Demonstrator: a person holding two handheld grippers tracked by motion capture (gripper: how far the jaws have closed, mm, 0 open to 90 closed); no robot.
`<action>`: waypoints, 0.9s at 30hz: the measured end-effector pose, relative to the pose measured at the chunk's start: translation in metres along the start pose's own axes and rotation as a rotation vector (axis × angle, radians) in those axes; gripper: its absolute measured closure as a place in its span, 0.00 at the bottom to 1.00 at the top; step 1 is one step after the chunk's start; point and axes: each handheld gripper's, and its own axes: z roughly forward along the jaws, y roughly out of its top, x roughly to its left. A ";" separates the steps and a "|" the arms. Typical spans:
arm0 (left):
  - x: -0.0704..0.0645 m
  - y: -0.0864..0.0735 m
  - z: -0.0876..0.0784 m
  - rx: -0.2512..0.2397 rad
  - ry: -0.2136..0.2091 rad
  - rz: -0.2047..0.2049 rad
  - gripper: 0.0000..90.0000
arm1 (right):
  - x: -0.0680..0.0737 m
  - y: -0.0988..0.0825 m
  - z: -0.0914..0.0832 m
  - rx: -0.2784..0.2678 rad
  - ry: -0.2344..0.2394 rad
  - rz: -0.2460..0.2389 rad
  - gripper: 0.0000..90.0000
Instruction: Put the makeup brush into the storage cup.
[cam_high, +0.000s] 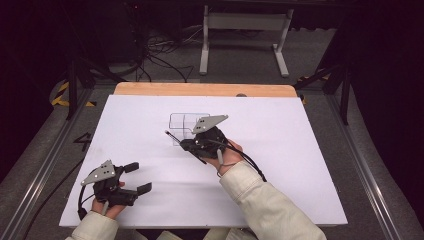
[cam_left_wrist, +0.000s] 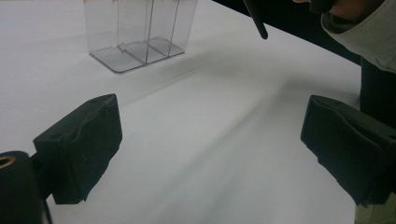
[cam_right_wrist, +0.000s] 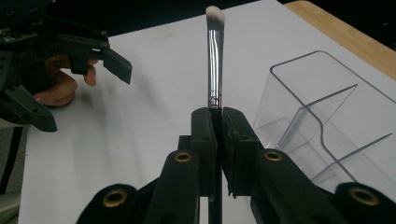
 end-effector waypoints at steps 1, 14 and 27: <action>0.000 0.000 0.000 0.000 0.000 0.000 0.07 | 0.000 0.000 -0.001 -0.011 0.001 0.001 0.93; 0.000 0.000 0.000 -0.002 0.001 0.017 0.07 | -0.005 -0.002 -0.015 -0.150 0.006 0.026 0.93; -0.001 0.000 0.000 -0.003 0.001 0.016 0.07 | -0.012 -0.007 -0.028 -0.287 -0.016 0.041 0.93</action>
